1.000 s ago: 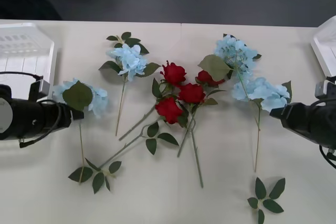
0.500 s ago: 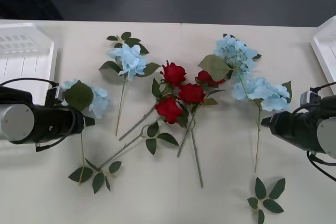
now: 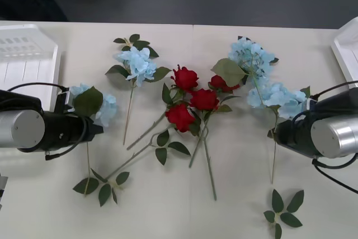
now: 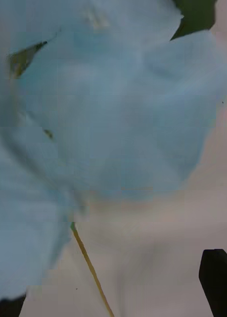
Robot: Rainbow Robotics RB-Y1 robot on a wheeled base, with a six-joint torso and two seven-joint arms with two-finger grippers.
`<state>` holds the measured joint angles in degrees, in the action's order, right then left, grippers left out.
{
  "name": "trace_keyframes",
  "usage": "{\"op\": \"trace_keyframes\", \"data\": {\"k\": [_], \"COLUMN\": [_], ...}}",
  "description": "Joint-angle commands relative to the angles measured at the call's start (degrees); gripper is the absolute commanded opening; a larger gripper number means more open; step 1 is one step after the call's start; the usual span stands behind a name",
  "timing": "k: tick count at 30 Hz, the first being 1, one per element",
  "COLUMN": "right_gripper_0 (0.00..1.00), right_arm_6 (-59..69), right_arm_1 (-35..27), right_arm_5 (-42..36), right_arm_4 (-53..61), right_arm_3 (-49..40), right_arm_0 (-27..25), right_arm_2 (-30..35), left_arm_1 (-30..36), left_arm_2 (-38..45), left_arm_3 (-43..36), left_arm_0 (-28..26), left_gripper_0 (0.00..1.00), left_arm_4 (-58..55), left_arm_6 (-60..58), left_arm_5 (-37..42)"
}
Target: Put the red flowers into the right box and the blue flowers into the left box
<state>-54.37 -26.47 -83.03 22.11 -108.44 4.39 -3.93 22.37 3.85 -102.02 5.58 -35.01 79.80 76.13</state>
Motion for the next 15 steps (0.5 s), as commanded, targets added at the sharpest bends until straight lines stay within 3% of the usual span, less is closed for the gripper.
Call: {"op": "trace_keyframes", "data": {"k": [1,15], "right_gripper_0": [1.0,1.0], "right_arm_6": [-7.3,-21.4], "right_arm_1": [-2.0,-2.8], "right_arm_5": [0.3,4.1], "right_arm_4": [0.2,2.1], "right_arm_3": [1.2,2.1], "right_arm_0": [1.9,2.6], "right_arm_2": [-0.2,0.0], "left_arm_1": [-0.1,-0.3], "left_arm_2": [1.0,0.9], "left_arm_3": [-0.9,-0.9], "left_arm_0": [1.0,1.1], "left_gripper_0": [0.0,0.0], "left_arm_4": [0.5,0.0], "left_arm_6": [6.6,7.2], "left_arm_5": [-0.6,-1.0]}}
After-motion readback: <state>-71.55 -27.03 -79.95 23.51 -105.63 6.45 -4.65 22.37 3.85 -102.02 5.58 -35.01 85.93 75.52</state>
